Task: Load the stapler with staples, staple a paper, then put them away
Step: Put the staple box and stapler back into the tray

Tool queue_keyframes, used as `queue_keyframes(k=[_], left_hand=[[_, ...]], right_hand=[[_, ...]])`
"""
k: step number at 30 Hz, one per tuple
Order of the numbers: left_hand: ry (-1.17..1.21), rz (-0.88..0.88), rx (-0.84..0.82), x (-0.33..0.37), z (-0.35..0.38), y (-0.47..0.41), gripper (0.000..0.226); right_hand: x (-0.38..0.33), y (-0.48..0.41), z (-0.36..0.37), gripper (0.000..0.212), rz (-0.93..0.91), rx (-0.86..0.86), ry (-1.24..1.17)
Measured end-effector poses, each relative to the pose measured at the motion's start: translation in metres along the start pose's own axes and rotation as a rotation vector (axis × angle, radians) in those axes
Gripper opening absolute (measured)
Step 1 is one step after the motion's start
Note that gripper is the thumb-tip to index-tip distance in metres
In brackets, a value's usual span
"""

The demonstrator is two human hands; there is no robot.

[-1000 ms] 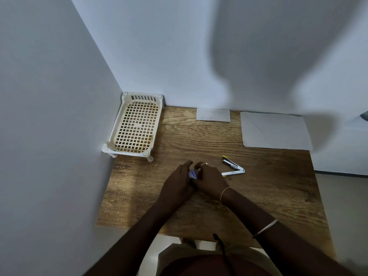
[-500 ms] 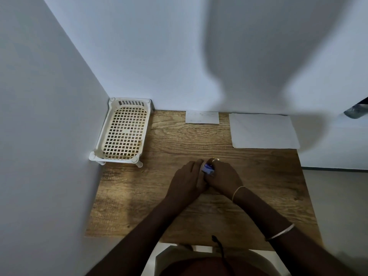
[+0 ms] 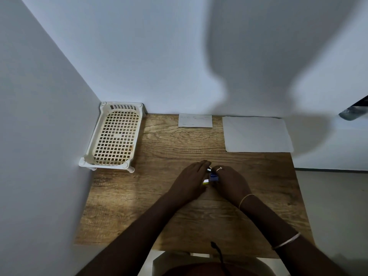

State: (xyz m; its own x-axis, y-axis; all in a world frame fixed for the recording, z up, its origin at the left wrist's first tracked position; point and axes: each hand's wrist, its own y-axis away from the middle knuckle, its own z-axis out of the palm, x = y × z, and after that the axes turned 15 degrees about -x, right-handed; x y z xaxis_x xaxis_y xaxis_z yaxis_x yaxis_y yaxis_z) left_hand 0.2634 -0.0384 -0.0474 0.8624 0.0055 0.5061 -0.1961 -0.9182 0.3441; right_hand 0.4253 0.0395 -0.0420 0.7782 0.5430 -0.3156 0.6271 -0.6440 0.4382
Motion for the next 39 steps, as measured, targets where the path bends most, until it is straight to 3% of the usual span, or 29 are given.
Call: queue_keyframes(k=[10,19,24,35,39], left_hand=[[-0.034,-0.038,-0.122,0.003,-0.009,-0.019,0.078],[0.005,-0.059,-0.038,-0.015,-0.021,-0.009,0.077],[0.013,-0.08,0.05,-0.04,-0.048,0.005,0.076],[-0.035,-0.144,0.233,-0.131,-0.133,0.052,0.082],[-0.037,-0.199,0.278,-0.171,-0.163,0.066,0.08]], right_hand=[[0.017,-0.003,-0.008,0.036,-0.086,-0.078,0.033],[0.002,-0.02,-0.02,0.043,-0.154,-0.072,0.047],[-0.03,-0.048,-0.037,0.033,-0.229,-0.032,0.054],[-0.146,-0.128,-0.07,0.038,-0.433,0.091,0.002],[-0.195,-0.167,-0.084,0.023,-0.491,0.063,0.028]])
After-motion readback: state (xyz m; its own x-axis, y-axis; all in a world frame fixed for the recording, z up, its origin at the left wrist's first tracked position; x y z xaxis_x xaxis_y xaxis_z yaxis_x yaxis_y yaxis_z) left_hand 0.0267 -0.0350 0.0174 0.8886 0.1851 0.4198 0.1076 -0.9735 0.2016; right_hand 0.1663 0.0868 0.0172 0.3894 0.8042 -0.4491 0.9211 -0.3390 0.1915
